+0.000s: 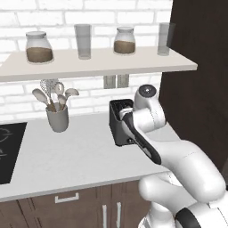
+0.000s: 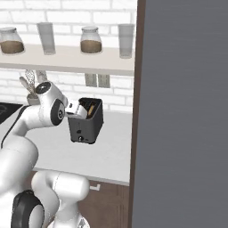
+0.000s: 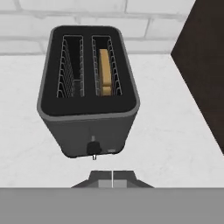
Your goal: Start the toaster. Once the lever pops up, take the bread to the plate on the dining counter.
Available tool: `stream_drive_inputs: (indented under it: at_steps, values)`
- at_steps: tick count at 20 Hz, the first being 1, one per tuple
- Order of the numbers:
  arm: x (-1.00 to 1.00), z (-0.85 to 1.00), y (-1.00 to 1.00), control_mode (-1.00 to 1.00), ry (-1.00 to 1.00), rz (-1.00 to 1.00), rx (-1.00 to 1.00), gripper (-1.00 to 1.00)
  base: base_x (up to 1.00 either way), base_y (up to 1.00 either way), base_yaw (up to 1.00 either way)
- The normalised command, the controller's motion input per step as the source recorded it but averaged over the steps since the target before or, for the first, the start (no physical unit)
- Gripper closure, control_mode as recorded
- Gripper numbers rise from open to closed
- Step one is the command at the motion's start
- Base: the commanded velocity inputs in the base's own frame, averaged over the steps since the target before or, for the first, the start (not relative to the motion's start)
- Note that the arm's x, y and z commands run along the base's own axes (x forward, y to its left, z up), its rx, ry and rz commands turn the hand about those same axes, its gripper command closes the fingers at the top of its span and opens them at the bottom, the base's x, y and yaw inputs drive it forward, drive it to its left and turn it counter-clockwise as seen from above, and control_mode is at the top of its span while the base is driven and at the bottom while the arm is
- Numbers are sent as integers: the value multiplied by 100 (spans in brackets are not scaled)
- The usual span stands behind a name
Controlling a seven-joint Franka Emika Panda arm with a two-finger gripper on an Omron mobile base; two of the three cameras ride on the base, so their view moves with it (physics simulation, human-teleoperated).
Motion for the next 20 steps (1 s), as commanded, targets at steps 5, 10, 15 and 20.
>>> stream_drive_inputs:
  at_steps: [5,10,15,20]
  values:
    - [7,13,0,-100,-12,1,-13,-100,0,0,0]
    - [17,34,-5,-100,6,3,-3,-100,0,0,0]
    - [13,40,-21,-100,5,0,0,-100,0,0,0]
    - [0,0,-13,-100,0,0,0,-100,0,0,0]
